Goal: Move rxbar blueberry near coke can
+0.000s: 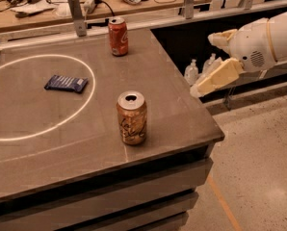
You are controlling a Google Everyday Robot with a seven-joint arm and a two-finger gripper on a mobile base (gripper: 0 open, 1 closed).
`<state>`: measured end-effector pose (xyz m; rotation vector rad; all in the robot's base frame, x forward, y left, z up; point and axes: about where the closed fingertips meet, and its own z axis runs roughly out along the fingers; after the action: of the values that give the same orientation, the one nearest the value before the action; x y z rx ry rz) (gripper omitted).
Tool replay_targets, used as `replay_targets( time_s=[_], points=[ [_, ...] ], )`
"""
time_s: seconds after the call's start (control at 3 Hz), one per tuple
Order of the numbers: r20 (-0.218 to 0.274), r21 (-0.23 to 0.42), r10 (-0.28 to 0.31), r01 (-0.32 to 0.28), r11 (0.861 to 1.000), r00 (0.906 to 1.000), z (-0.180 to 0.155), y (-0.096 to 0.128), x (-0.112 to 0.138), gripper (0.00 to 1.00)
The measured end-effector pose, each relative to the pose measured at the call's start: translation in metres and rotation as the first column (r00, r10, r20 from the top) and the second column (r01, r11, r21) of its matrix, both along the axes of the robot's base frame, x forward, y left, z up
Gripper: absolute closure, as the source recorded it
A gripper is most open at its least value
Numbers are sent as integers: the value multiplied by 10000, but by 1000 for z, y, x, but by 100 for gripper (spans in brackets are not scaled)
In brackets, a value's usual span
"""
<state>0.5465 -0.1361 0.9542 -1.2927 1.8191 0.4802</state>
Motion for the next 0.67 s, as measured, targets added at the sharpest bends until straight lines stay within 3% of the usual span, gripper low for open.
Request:
replay_targets(
  time_s=[0.33,0.67],
  points=[
    [-4,112,54,-54,9999,10000,-6,4,3,0],
    [276,286,199,-207,9994,9994,-21,13,22,0]
  ],
)
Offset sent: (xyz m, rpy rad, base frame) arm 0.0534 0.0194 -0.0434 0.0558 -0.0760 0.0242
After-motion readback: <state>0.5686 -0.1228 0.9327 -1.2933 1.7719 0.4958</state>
